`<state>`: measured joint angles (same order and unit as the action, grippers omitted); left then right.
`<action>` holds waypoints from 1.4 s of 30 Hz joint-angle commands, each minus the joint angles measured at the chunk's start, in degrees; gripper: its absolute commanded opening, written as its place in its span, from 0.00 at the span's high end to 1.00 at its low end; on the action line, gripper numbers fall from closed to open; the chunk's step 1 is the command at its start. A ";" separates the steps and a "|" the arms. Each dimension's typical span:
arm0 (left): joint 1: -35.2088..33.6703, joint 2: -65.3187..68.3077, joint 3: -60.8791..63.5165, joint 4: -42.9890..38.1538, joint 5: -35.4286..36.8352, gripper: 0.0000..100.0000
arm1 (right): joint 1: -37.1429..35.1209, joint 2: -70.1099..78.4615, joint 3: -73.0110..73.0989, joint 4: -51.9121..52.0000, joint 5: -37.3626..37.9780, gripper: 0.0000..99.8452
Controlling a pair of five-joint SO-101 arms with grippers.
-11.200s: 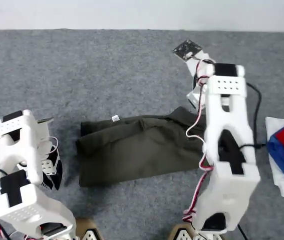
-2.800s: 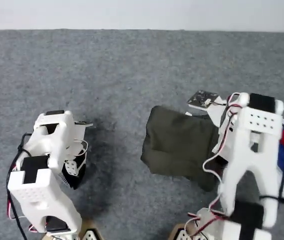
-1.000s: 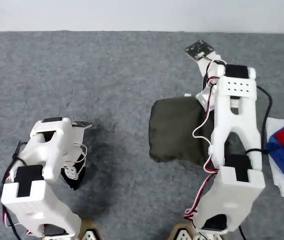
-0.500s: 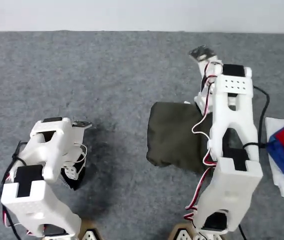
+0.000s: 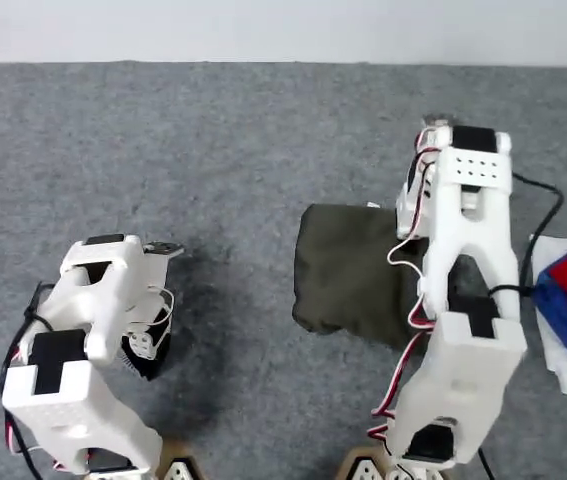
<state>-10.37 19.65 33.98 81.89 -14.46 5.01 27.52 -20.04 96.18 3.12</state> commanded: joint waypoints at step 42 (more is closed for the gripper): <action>-0.62 0.88 2.33 -3.52 -0.35 0.96 | 15.25 -10.59 -15.74 0.75 12.40 0.99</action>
<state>-10.37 19.65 33.98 81.71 -14.46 15.56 23.38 -32.44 95.82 13.32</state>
